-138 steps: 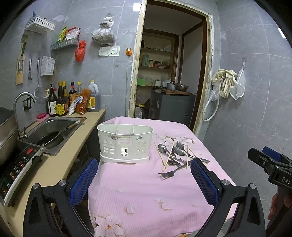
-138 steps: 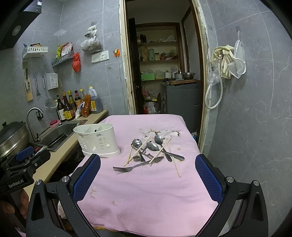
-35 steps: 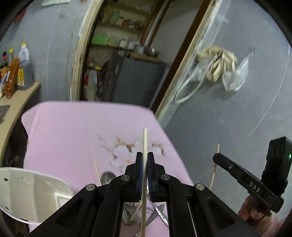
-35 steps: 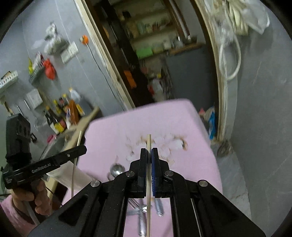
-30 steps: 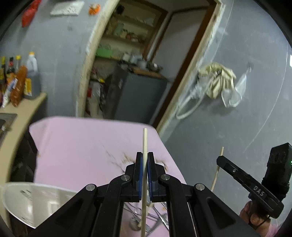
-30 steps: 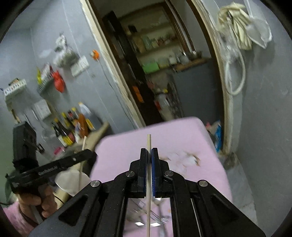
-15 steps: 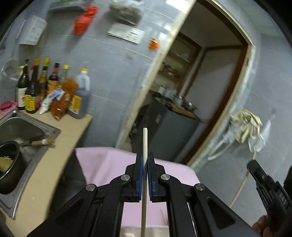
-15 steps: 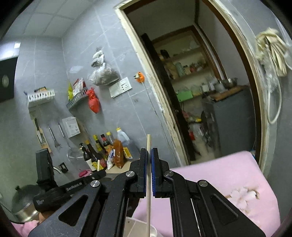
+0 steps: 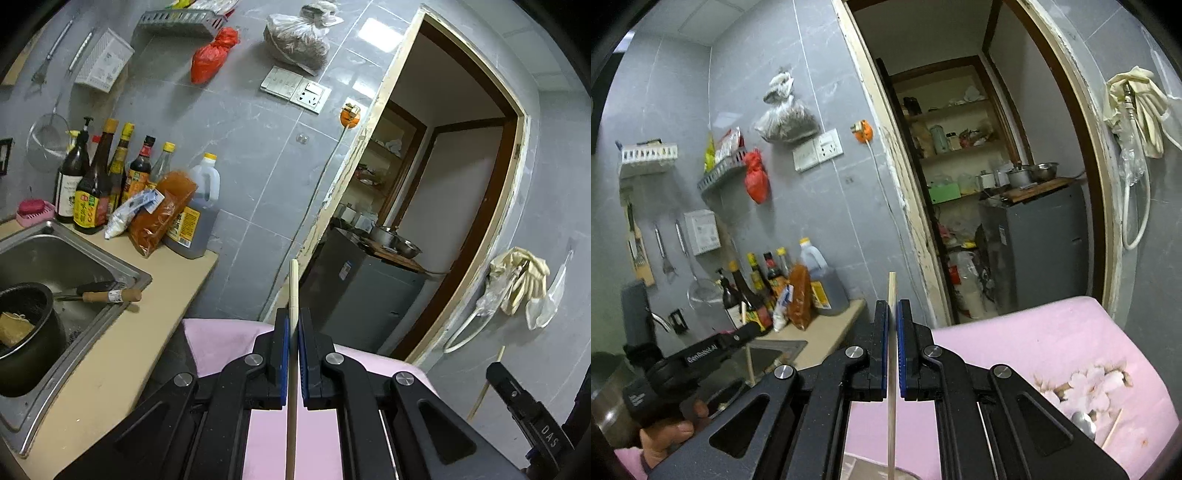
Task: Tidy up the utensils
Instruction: 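Carry both chopsticks over the white holder and open both tools to drop them, then move both tools back over the utensil pile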
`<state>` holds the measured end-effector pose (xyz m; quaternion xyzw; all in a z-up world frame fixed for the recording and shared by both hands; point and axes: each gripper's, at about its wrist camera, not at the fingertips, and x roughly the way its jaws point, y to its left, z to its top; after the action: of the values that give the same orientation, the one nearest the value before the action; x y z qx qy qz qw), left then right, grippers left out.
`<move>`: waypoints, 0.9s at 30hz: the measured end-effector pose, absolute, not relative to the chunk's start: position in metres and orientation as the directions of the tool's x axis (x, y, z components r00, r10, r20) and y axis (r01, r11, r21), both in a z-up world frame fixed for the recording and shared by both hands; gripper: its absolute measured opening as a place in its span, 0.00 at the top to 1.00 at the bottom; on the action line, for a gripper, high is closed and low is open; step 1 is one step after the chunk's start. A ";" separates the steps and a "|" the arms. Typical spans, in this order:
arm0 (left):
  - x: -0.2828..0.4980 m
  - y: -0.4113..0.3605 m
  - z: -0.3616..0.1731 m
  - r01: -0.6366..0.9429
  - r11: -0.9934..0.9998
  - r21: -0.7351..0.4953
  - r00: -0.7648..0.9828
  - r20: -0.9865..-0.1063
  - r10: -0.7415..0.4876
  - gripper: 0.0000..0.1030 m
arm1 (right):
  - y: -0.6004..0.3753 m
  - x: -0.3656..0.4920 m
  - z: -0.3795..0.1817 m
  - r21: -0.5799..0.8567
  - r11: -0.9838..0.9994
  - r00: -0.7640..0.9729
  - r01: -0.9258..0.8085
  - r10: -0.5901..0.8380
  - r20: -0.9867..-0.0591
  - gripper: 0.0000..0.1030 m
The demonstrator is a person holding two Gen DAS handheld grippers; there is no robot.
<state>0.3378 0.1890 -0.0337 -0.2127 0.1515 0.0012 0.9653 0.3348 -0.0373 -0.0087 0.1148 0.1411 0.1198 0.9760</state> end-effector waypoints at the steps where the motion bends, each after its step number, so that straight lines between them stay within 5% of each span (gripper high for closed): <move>1: 0.336 0.187 -0.035 -0.069 0.913 -0.402 0.955 -0.290 -0.056 0.95 | -0.036 0.334 -0.013 0.257 0.945 0.930 -0.200 0.266 -0.255 0.96; 17: 0.314 0.167 -0.046 -0.054 0.949 -0.312 0.919 -0.388 -0.075 0.95 | -0.035 0.327 -0.036 0.244 0.947 0.891 -0.210 0.288 -0.350 0.95; 19: 0.312 0.164 -0.045 -0.048 0.953 -0.298 0.907 -0.412 -0.084 0.92 | -0.037 0.326 -0.036 0.254 0.943 0.884 -0.215 0.298 -0.359 0.87; 21: 0.309 0.161 -0.044 -0.041 0.955 -0.294 0.901 -0.424 -0.092 0.77 | -0.040 0.325 -0.036 0.270 0.937 0.879 -0.221 0.311 -0.360 0.78; 25: 0.299 0.156 -0.038 -0.047 0.951 -0.307 0.901 -0.424 -0.092 0.63 | -0.051 0.320 -0.030 0.290 0.930 0.873 -0.228 0.327 -0.362 0.77; 27: 0.295 0.150 -0.033 -0.054 0.951 -0.306 0.901 -0.425 -0.085 0.56 | -0.061 0.316 -0.025 0.297 0.928 0.874 -0.225 0.327 -0.360 0.68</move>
<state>0.2949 0.1502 -0.0326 -0.1569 0.2220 -0.0080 0.9623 0.3158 -0.0609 -0.0247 0.1236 0.2060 0.1438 0.9600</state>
